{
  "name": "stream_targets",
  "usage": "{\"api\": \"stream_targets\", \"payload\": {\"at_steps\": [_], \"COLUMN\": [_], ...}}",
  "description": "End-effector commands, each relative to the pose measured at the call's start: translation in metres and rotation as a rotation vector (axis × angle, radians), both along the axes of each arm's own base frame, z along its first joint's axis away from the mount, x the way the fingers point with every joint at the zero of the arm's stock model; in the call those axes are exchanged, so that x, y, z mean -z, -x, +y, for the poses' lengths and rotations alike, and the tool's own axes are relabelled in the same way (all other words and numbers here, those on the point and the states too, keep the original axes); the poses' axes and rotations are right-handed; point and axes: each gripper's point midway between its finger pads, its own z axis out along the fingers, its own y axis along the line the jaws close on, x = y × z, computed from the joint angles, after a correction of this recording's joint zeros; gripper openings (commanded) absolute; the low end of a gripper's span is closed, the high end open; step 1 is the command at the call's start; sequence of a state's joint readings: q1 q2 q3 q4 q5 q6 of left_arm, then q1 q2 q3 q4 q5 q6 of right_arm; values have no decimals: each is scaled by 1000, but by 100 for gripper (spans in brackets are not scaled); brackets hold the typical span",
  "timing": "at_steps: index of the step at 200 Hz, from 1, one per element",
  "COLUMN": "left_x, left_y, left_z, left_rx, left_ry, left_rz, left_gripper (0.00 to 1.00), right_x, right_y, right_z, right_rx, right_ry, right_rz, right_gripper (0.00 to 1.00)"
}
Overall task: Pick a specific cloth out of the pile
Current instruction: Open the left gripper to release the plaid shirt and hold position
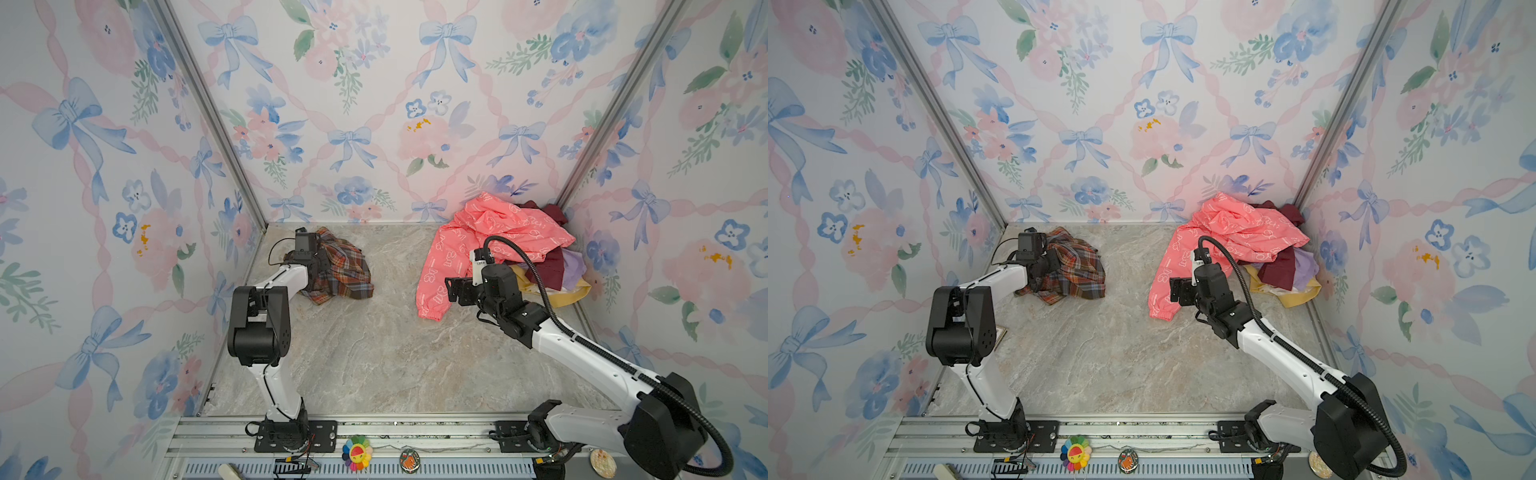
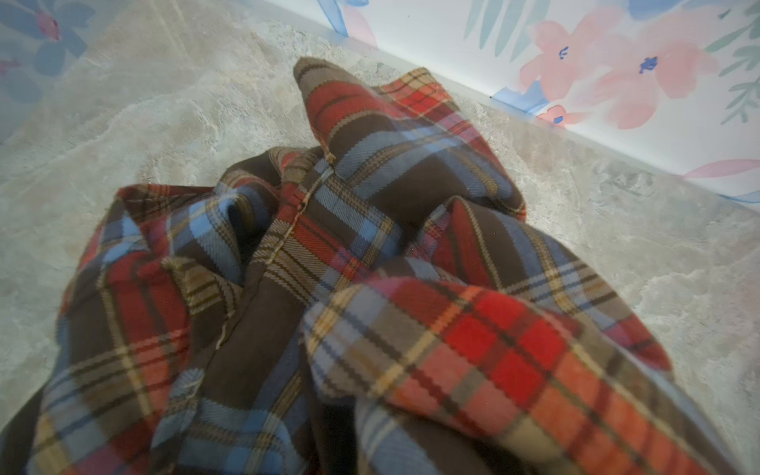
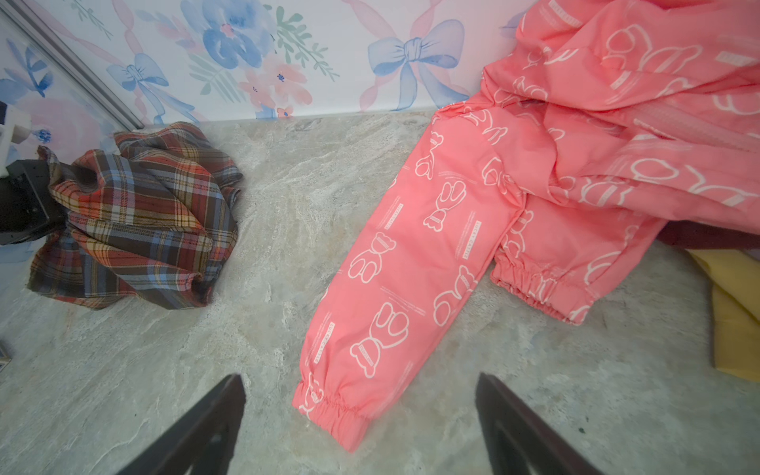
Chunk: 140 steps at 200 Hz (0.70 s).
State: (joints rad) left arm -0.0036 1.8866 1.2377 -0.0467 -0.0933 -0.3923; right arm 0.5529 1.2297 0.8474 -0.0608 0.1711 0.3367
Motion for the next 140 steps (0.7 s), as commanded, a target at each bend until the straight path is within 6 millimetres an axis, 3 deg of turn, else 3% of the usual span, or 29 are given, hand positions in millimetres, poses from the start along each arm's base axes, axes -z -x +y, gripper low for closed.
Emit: {"api": "stream_targets", "payload": {"at_steps": [1, 51, 101, 108, 125, 140], "left_x": [20, 44, 40, 37, 21, 2], "left_y": [4, -4, -21, -23, -29, -35], "left_z": [14, 47, 54, 53, 51, 48], "left_rx": [-1, -40, -40, -38, -41, -48], "left_ry": [-34, -61, -37, -31, -14, 15], "left_rz": [97, 184, 165, 155, 119, 73], "left_gripper": [0, 0, 0, 8, 38, 52], "right_x": [-3, 5, 9, 8, 5, -1], "right_y": [1, -3, -10, -10, -9, -8], "right_z": [-1, 0, 2, 2, 1, 1], "right_rx": [3, -4, -5, -5, -5, -4], "right_ry": [9, 43, 54, 55, 57, 55], "right_rz": [-30, -20, 3, 2, 2, 7], "right_gripper": [92, 93, 93, 93, 94, 94]}}
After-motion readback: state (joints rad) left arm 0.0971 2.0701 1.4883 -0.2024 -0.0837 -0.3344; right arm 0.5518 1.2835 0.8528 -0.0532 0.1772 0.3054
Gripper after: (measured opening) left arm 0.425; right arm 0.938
